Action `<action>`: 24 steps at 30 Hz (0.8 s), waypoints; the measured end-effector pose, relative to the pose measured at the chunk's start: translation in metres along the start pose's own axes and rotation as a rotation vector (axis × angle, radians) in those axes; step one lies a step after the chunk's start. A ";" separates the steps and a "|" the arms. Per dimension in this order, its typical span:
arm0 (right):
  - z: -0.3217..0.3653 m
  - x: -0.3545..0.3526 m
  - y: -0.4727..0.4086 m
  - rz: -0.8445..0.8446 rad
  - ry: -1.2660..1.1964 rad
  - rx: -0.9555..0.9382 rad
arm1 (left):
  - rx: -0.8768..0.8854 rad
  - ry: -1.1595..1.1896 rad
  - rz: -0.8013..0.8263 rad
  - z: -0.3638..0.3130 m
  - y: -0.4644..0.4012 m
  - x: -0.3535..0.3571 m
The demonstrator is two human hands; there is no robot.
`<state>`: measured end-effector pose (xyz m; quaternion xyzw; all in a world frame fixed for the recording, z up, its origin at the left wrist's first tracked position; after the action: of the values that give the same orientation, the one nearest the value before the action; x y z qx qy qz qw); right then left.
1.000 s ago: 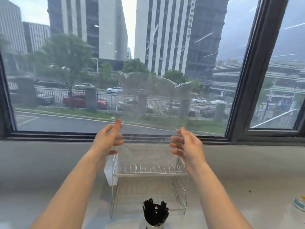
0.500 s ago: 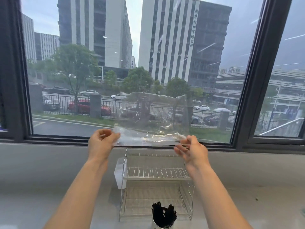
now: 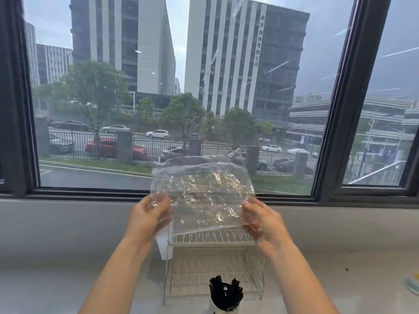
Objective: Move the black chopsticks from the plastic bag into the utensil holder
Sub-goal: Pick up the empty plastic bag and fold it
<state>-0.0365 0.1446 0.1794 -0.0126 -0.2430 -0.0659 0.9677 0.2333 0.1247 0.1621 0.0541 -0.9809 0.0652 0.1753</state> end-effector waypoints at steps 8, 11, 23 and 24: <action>-0.006 -0.013 0.007 0.078 0.162 -0.057 | 0.058 -0.145 0.017 0.008 0.002 0.004; -0.008 -0.023 0.006 0.016 0.180 -0.092 | 0.030 -0.191 0.091 0.018 0.003 0.008; -0.029 -0.110 0.013 -0.107 0.220 -0.032 | -0.069 -0.295 0.127 0.089 0.001 0.048; -0.031 -0.124 0.016 -0.139 0.217 -0.033 | -0.085 -0.305 0.149 0.099 0.002 0.057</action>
<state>-0.1283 0.1734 0.0933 -0.0044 -0.1360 -0.1379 0.9810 0.1464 0.1073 0.0894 -0.0169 -0.9993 0.0274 0.0211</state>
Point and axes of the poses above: each hand's wrist, its own y-axis away from the middle knuckle, its own x-axis out of the palm, z = x × y, the point moved 3 cm from there along -y, towards the middle knuckle, and after that the axes turned 5 degrees about z, right-handed, at the moved point
